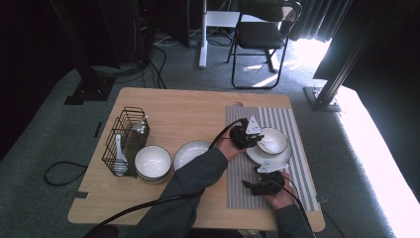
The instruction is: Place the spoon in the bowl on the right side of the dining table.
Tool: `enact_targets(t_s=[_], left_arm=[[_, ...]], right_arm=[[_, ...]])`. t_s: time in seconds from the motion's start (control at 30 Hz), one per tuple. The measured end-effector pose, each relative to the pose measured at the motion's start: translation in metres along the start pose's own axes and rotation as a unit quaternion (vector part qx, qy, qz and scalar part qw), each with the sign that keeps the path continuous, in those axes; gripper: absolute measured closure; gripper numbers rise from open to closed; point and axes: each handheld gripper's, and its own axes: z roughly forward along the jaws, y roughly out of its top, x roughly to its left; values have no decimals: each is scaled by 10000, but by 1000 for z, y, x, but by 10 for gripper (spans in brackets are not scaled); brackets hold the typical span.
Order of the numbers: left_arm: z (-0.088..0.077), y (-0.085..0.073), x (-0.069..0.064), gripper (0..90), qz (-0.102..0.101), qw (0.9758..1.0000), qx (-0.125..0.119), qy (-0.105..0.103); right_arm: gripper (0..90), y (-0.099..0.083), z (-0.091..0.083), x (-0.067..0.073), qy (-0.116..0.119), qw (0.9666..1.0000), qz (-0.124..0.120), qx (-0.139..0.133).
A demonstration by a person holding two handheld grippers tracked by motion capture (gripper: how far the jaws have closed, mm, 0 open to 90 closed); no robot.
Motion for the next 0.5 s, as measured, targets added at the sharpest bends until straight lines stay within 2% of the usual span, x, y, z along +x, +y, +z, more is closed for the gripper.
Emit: enact_targets(t_s=[0.23,0.5], left_arm=[[-13,-7,6,724,-161,9999,-16,-23],[-39,-10,11,650,-382,9990,-77,-217]], right_arm=[[262,0,0,0,3,10000,4,-1],[262,0,0,0,1,10000,2,1]])
